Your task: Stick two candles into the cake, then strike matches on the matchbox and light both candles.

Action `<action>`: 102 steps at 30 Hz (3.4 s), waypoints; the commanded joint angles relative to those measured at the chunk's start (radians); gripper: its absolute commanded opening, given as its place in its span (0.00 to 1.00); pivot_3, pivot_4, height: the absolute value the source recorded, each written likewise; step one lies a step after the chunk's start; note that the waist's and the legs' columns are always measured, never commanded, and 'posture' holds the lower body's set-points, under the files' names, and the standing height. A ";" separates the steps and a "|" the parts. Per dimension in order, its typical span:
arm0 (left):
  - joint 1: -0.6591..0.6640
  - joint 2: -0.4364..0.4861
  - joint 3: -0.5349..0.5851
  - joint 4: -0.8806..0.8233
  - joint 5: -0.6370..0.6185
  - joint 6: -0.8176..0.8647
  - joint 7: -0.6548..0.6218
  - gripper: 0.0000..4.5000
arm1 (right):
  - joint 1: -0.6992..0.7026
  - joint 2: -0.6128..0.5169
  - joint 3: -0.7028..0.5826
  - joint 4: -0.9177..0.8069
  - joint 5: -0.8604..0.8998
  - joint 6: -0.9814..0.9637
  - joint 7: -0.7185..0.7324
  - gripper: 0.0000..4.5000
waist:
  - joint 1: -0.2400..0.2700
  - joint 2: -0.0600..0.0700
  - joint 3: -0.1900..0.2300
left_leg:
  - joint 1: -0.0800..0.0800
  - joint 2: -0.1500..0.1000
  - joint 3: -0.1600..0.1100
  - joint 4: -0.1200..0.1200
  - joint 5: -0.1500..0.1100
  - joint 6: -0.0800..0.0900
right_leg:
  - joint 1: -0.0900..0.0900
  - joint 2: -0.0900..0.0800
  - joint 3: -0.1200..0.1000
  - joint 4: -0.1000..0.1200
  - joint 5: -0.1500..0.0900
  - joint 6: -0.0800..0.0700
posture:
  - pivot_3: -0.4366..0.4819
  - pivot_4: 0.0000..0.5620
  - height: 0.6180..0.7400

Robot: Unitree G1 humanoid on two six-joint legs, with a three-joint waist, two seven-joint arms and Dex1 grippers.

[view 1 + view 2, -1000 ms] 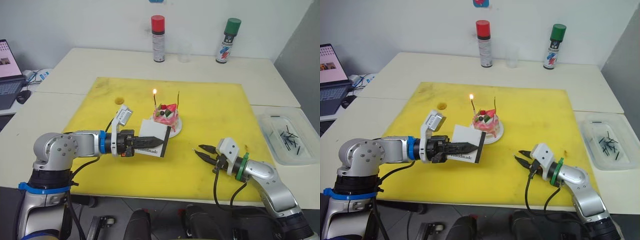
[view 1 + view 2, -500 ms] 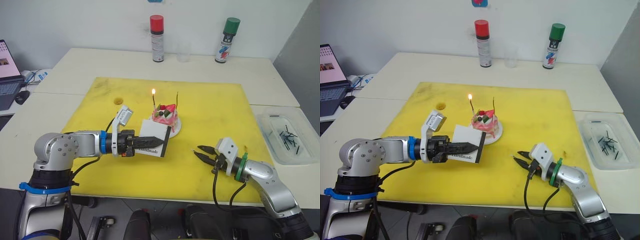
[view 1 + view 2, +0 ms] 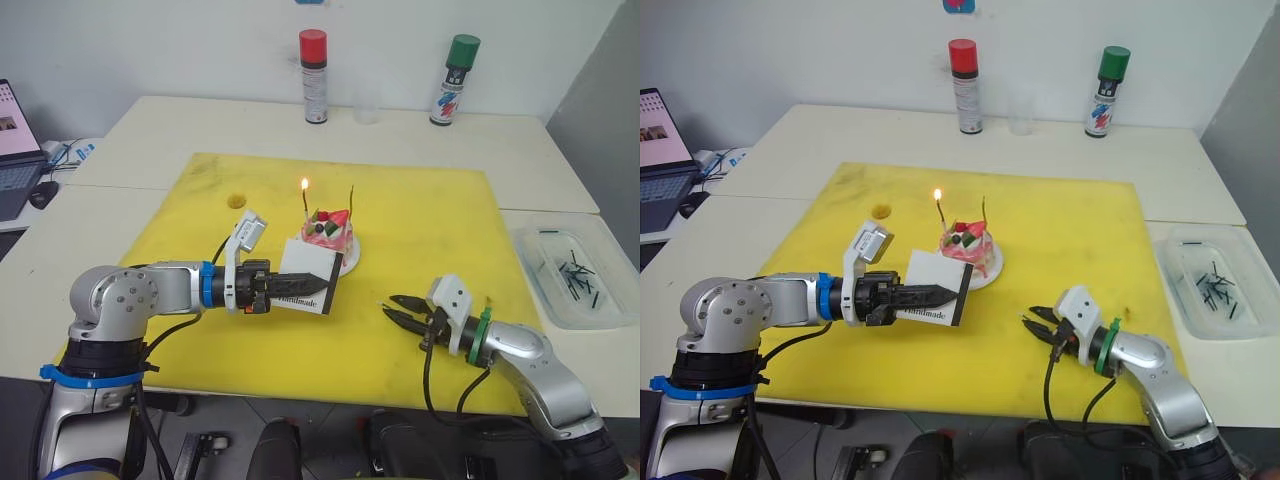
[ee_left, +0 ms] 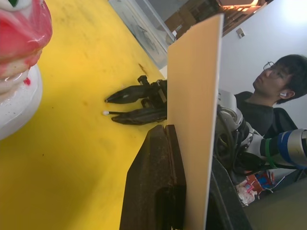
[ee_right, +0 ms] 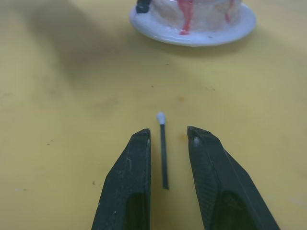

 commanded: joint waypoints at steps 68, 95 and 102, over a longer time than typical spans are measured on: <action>-0.012 -0.010 0.027 0.007 -0.016 0.004 0.000 0.00 | -0.028 -0.014 -0.037 -0.225 0.069 0.076 -0.102 0.00 | 0.000 0.000 0.000 | -0.001 0.000 0.000 0.000 0.000 0.000 | -0.001 0.000 0.001 -0.001 0.000 0.000 | 0.48 0.27 0.58; -0.060 -0.042 -0.004 0.068 0.020 -0.033 -0.058 0.00 | -0.378 -0.111 0.165 -0.127 -0.056 -0.077 0.124 0.00 | 0.002 0.000 0.001 | -0.004 0.000 0.000 -0.001 0.000 0.000 | -0.003 0.000 0.000 -0.003 0.000 0.000 | 0.48 0.27 0.58; -0.062 -0.055 -0.001 0.059 0.014 -0.029 -0.045 0.00 | -0.384 -0.098 0.189 -0.078 -0.100 -0.123 0.138 0.00 | 0.002 0.000 0.001 | -0.004 0.000 0.000 -0.001 0.000 0.000 | -0.003 0.000 0.000 -0.003 0.000 0.000 | 0.48 0.27 0.58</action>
